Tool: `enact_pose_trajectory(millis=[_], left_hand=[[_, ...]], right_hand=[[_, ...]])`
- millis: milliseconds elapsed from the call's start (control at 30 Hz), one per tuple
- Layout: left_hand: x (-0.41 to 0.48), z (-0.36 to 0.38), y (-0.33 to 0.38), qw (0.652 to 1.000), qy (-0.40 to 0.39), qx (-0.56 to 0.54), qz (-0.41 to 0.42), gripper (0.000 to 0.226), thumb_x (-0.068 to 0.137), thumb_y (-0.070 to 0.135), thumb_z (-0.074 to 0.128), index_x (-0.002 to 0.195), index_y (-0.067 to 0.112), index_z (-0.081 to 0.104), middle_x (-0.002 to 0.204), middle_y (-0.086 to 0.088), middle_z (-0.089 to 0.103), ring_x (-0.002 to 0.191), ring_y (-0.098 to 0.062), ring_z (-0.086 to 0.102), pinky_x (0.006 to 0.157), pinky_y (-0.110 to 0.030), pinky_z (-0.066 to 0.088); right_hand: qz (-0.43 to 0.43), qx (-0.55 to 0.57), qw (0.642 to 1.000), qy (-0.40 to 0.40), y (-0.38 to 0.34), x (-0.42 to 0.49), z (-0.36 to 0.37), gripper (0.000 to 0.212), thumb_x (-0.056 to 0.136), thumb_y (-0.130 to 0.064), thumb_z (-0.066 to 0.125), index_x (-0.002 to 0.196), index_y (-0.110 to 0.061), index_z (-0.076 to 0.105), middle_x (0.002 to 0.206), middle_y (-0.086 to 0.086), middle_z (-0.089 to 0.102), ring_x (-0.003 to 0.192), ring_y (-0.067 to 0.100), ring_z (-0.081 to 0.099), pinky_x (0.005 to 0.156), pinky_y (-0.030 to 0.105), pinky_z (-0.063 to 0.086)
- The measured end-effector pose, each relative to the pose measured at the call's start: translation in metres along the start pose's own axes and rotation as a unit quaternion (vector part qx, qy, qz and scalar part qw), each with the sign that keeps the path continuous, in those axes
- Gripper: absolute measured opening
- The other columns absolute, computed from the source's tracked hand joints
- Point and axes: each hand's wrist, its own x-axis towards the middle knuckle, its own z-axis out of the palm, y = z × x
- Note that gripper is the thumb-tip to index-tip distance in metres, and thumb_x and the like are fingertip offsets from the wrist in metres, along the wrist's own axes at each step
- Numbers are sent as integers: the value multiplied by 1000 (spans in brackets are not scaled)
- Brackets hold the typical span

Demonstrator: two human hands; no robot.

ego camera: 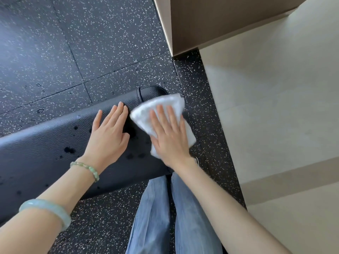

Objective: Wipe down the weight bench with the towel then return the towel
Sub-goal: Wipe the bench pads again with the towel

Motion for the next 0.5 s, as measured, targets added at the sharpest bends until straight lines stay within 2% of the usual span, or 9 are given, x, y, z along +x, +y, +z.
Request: enact_pose_trajectory(millis=[133,300,400,500], left_hand=[[0,-2,3,1000,3,-8,-10,70,82,23,32,150,8,26,158,-6,21,146,-19,17,118,-40,-4],[1,-5,3,1000,-7,-11,-14,70,82,24,32,150,10,26,158,-4,20,146,-18,17,117,-41,-4],[1,-4,0,1000,-8,-8,-6,71,81,28,27,149,8,28,158,-5,22,145,-19,19,118,-44,1],[0,-2,-1,1000,-5,-19,-1,73,80,30,22,149,9,30,157,-4,24,145,-19,20,118,-45,3]], right_hand=[[-2,-10,1000,-6,-3,63,-10,59,92,-37,28,145,-12,35,153,7,30,142,30,24,109,52,27],[-8,-8,1000,2,5,-12,3,62,91,-33,35,149,-14,25,157,6,19,145,28,13,112,51,17],[-20,-32,999,-12,8,-52,8,65,87,-33,36,148,-14,23,157,6,15,144,30,14,109,53,23],[-23,-36,999,-12,9,-44,6,64,87,-35,35,147,-15,24,156,4,16,143,30,16,108,53,27]])
